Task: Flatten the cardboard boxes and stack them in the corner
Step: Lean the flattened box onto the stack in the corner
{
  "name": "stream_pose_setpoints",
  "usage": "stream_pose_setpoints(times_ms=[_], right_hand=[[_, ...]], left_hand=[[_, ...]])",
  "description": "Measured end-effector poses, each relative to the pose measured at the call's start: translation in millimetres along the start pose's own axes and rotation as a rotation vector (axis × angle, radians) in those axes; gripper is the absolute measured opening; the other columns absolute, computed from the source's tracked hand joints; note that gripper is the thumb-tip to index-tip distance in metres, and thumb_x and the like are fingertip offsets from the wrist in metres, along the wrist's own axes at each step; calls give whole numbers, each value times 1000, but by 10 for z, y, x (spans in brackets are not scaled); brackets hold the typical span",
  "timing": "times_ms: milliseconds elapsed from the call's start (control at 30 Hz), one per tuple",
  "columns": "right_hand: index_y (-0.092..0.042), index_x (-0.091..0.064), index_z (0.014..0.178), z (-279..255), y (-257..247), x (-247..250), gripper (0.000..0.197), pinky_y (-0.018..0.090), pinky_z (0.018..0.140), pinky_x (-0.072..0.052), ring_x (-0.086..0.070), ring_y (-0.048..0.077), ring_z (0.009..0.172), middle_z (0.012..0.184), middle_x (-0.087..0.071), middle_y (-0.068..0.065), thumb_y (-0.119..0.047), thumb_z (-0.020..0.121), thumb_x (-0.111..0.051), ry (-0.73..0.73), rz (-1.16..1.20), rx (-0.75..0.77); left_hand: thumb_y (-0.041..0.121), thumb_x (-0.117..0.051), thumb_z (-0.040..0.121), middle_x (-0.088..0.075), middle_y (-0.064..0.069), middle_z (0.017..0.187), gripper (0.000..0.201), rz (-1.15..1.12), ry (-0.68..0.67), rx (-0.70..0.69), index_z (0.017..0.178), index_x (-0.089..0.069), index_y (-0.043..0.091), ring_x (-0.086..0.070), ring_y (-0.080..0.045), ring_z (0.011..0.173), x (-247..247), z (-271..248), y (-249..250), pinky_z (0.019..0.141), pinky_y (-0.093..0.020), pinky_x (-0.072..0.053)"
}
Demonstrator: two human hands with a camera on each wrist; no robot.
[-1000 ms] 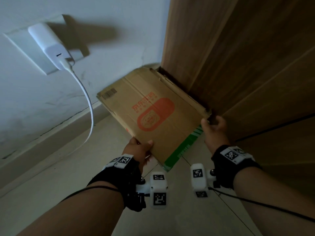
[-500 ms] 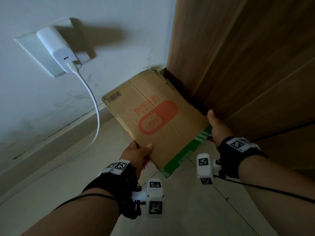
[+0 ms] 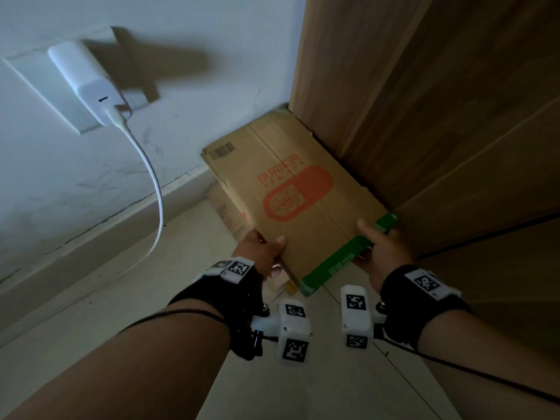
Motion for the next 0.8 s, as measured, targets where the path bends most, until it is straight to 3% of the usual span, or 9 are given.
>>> stream_pose_setpoints(times_ms=[67, 100, 133, 200, 367, 467, 633, 733, 800], right_hand=[[-19, -39, 137, 28, -28, -31, 62, 48, 83, -54, -59, 34, 109, 123, -56, 12, -9, 82, -66, 1, -7, 30], [-20, -35, 141, 49, -39, -47, 72, 52, 89, -52, -57, 35, 112, 128, -54, 13, -6, 78, -67, 6, -22, 50], [-21, -33, 143, 59, -53, -62, 78, 55, 94, -49, -56, 36, 114, 132, -53, 14, -4, 75, -69, 12, -38, 67], [-22, -31, 144, 80, -70, -81, 81, 58, 96, -47, -56, 36, 115, 132, -52, 15, 2, 75, -66, 32, -53, 87], [-21, -26, 146, 69, 20, -90, 79, 49, 95, -48, -55, 31, 112, 128, -53, 12, 4, 81, -62, -15, -88, 53], [-23, -23, 148, 37, 50, -66, 80, 44, 91, -48, -52, 26, 106, 124, -52, 9, 1, 83, -62, -30, -105, 28], [-23, -18, 149, 34, 29, -69, 83, 44, 93, -46, -52, 28, 112, 135, -49, 14, 1, 83, -62, -49, -104, 36], [-24, -17, 150, 24, 10, -84, 86, 45, 97, -46, -51, 31, 119, 139, -47, 13, -1, 82, -63, -62, -102, 42], [-24, -17, 150, 28, 12, -77, 87, 47, 98, -45, -50, 32, 122, 139, -46, 13, -2, 81, -64, -53, -103, 48]], left_hand=[[24, -56, 89, -64, -15, 100, 37, 48, 45, 31, 121, -49, 9, -59, -27, 67, -37, 36, 69, 52, -32, -54], [23, -56, 89, -63, -15, 105, 38, 44, 69, 37, 122, -48, 9, -62, -30, 76, -35, 44, 98, 65, -40, -58], [21, -57, 87, -62, -16, 111, 40, 43, 92, 42, 124, -46, 10, -63, -32, 88, -20, 56, 113, 77, -46, -58], [20, -61, 82, -60, -17, 121, 48, 89, 123, 42, 126, -44, 11, -61, -36, 104, 21, 79, 122, 88, -51, -54], [11, -59, 85, -58, -9, 129, 57, 81, 71, 57, 137, -40, 23, -62, -32, 100, 46, 51, 60, 82, -43, -58], [7, -59, 84, -53, -18, 136, 70, 71, 42, 14, 146, -28, 22, -59, -38, 114, 40, 16, 30, 89, -48, -53], [9, -62, 83, -51, -20, 136, 75, 74, 40, 8, 147, -26, 22, -57, -40, 116, 48, 12, 7, 92, -50, -51], [12, -65, 81, -51, -18, 137, 79, 85, 54, 23, 148, -23, 22, -59, -38, 112, 74, 57, -15, 93, -52, -51], [13, -67, 80, -47, -11, 141, 85, 75, 66, 44, 150, -18, 22, -59, -31, 100, 97, 74, -36, 92, -50, -53]])
Point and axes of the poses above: each hand's wrist, its own z-axis towards the middle knuckle, its own x-axis out of the back of the hand, y = z × x, the point moved 5 cm from there along z, towards the middle knuckle
